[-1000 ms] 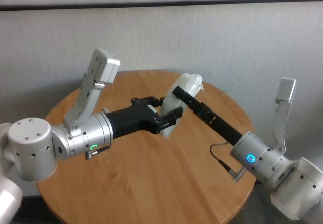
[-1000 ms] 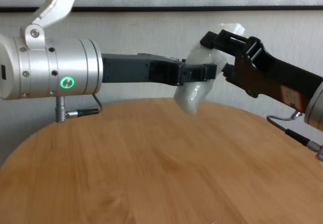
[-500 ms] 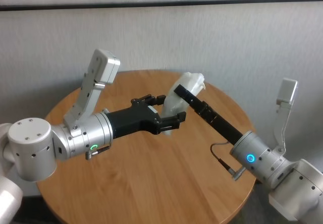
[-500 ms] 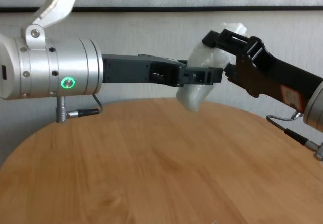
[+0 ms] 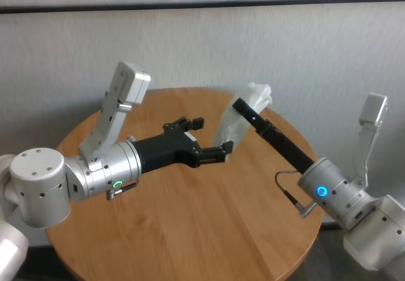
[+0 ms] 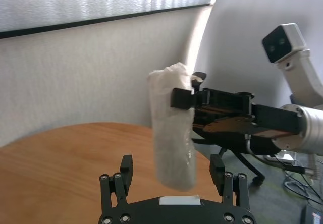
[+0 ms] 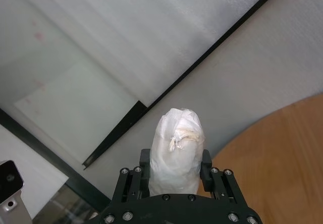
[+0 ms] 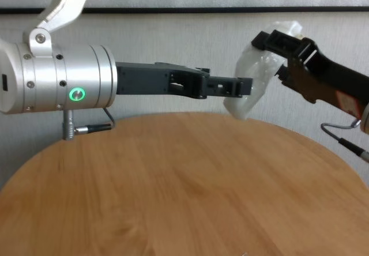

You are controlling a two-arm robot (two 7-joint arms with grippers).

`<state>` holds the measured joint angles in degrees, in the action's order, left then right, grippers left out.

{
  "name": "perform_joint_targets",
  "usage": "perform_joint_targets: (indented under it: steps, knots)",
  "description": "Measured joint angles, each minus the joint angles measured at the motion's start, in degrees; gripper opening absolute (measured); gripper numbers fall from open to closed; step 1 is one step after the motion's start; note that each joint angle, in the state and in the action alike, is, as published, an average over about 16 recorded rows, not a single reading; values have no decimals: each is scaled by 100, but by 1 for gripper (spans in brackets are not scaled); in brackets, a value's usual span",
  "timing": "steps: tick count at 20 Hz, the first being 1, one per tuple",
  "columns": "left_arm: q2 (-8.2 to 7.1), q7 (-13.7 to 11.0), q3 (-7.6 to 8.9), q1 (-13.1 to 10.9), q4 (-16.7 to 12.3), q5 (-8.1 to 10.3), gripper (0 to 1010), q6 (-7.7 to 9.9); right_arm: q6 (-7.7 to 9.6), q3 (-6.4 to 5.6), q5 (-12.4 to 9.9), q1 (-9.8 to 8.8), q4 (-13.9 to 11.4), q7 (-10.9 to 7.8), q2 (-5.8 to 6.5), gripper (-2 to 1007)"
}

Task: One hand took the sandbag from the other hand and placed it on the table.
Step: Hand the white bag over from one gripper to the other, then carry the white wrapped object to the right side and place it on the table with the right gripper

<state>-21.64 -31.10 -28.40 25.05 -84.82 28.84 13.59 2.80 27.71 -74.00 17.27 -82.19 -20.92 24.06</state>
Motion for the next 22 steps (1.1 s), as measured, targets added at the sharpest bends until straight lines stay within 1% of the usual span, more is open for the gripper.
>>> perform_joint_targets:
  steps: [5,8,11,17,20,22]
  knots:
    - [57,411,104,-52,-1,18,1000,13,-116,-59,285,18,-8,102,176,561]
    - [113,745,194,-96,1,13,1000,13,-149,-103,479,16,-36,164,317,561]
    - [184,1102,296,-142,8,-35,1000,8,-140,-120,726,15,-78,237,497,561]
    - [326,1694,472,-212,32,-219,1000,-19,-19,-119,1187,19,-182,380,841,561]
    - [396,1964,546,-245,50,-346,1000,1,98,-88,1411,47,-228,453,988,561]
    - [434,2099,583,-261,60,-428,1000,21,199,-57,1562,84,-242,509,1075,561]
